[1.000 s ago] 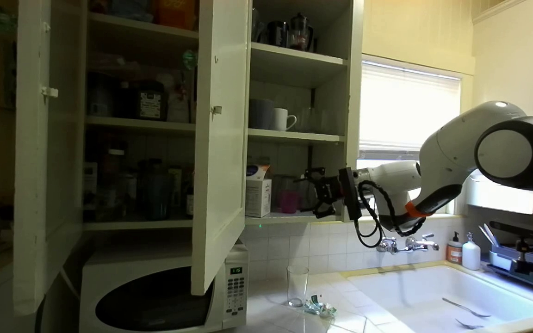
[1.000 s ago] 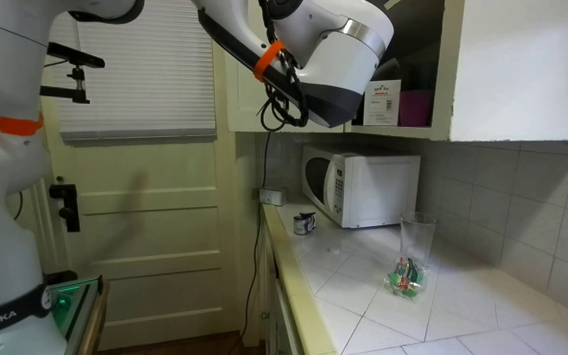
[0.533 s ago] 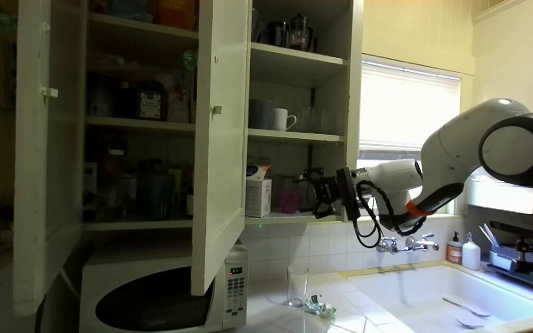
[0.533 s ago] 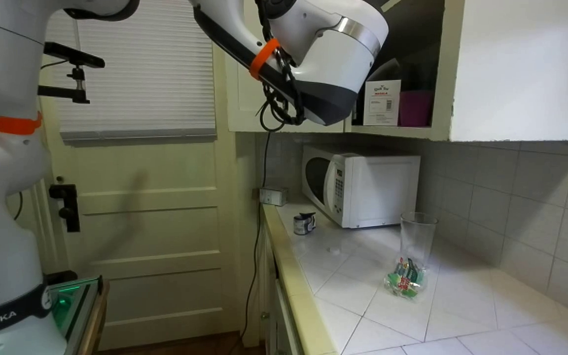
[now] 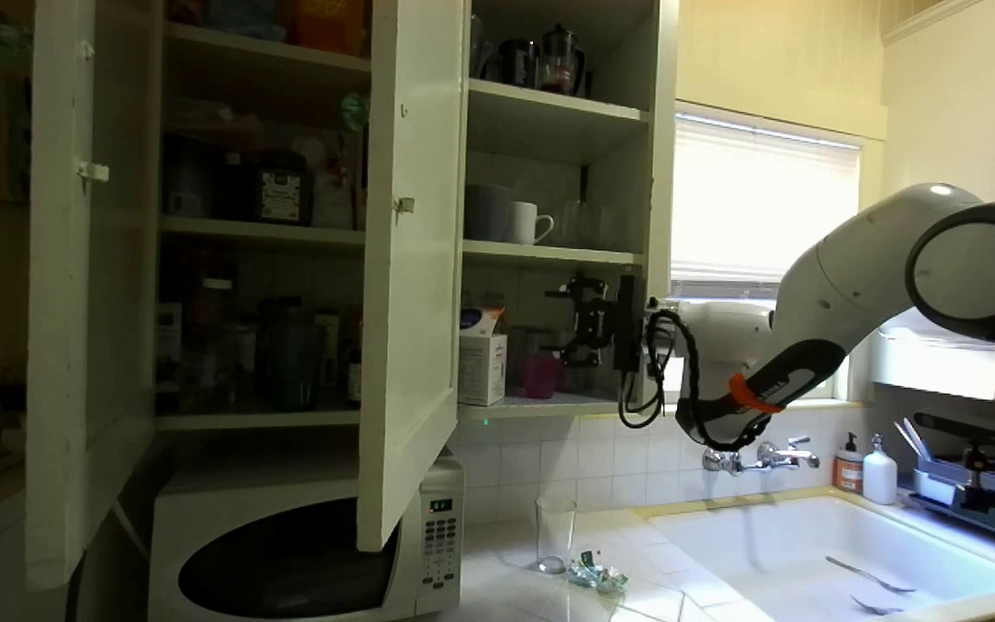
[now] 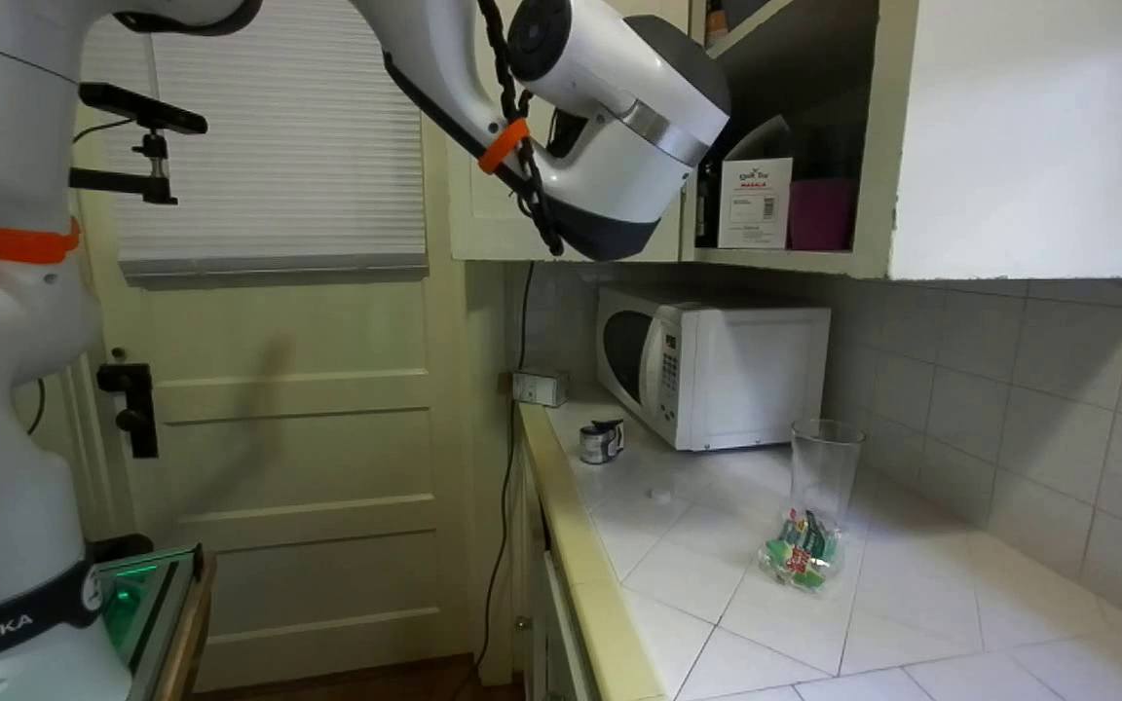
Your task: Put the red cup in the cupboard
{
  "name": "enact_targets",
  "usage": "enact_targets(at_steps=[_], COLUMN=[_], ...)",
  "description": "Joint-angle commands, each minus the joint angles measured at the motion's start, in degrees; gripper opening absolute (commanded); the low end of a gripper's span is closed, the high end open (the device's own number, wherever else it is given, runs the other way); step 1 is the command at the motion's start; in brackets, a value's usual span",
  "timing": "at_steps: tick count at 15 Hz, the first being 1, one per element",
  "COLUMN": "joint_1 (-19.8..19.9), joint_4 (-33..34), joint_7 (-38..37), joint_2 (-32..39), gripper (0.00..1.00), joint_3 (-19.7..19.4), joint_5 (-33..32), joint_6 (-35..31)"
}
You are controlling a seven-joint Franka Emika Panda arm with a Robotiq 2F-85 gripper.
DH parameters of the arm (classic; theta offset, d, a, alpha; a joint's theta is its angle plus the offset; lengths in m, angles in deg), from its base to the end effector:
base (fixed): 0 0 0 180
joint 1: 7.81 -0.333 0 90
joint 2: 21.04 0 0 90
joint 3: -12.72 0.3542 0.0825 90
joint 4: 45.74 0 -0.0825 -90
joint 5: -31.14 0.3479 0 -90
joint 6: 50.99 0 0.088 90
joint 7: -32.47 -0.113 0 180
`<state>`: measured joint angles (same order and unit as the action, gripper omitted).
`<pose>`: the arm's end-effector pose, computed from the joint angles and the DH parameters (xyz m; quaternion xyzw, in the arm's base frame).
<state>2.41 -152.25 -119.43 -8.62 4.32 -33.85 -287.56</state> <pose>0.5370 -0.0329 0.6203 -0.5828 0.3877 -0.3080 0.6443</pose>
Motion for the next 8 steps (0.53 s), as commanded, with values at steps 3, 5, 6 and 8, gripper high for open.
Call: enact_targets(at_steps=[3,5,6,8], joint_1=[0.1,0.3,0.3,0.2], joint_4=[-10.4,-6.7,-7.5,-8.3], joint_7=[11.5,9.2,9.9,10.5], joint_2=[-7.0,-4.8,-5.3,-5.8], gripper=[1.0,1.0,1.0,1.0], joint_3=[1.1,1.4,1.3,1.2], joint_5=[13.7,12.1,12.3,12.4], joint_6=[-0.5,-0.2,-0.2,-0.2])
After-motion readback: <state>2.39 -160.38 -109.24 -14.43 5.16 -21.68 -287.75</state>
